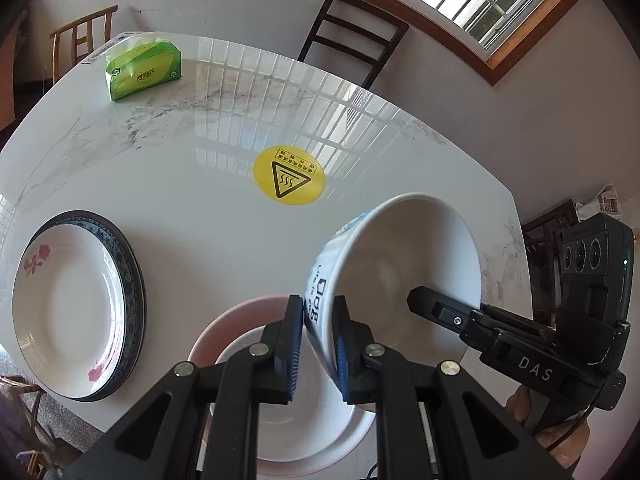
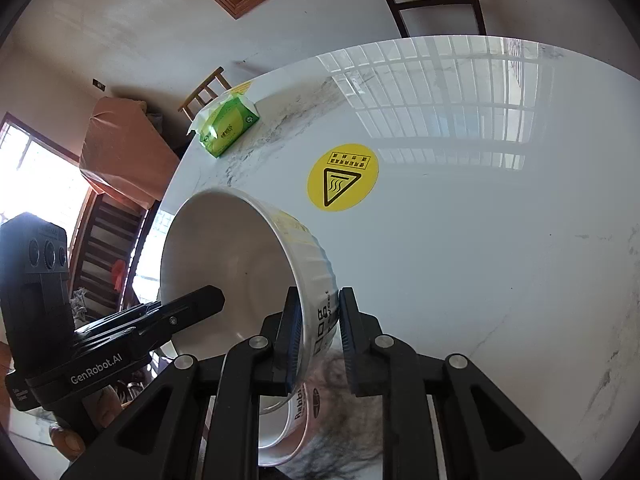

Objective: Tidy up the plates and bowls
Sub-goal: 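Lift the blue-band bowl with both grippers and carry it over the pink bowl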

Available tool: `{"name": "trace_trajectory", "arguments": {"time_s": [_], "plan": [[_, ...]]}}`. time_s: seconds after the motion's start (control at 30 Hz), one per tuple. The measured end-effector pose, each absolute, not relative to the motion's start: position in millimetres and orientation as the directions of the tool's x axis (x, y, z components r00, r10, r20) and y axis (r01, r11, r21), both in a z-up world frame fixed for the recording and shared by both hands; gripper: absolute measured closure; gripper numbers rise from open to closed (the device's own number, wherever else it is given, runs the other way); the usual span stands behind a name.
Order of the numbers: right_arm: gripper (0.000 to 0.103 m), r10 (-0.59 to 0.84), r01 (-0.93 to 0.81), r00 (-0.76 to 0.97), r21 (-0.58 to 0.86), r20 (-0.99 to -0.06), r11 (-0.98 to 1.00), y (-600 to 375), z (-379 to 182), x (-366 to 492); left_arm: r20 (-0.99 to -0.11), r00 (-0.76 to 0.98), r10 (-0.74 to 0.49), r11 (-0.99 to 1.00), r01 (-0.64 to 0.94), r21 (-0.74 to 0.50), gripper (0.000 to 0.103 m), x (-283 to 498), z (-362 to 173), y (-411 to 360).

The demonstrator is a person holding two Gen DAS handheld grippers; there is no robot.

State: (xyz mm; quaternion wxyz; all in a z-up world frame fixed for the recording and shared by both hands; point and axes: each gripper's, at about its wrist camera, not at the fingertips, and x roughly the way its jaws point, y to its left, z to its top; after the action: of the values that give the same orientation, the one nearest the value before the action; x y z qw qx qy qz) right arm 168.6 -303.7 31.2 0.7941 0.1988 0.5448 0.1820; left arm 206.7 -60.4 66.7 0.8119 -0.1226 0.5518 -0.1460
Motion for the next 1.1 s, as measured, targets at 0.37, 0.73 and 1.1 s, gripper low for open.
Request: {"name": "trace_trajectory", "arguments": {"time_s": [0.37, 0.73, 1.1], "plan": [[0.085, 0.502, -0.136, 0.331, 0.486, -0.799, 0.863, -267.3, 47.3, 111.3, -0.871, 0.338, -0.356, 0.933, 0.079, -0.351, 0.088, 156.3, 62.6, -31.5], [0.085, 0.469, -0.143, 0.306, 0.447, -0.829, 0.883, -246.3, 40.0, 89.4, -0.885, 0.304, -0.353, 0.934, 0.055, -0.354, 0.088, 140.5, 46.2, -18.8], [0.085, 0.467, -0.117, 0.267, 0.453, -0.843, 0.884, -245.0, 29.1, 87.4, -0.899, 0.268, -0.345, 0.937, 0.038, -0.348, 0.088, 142.0, 33.6, -18.0]]}}
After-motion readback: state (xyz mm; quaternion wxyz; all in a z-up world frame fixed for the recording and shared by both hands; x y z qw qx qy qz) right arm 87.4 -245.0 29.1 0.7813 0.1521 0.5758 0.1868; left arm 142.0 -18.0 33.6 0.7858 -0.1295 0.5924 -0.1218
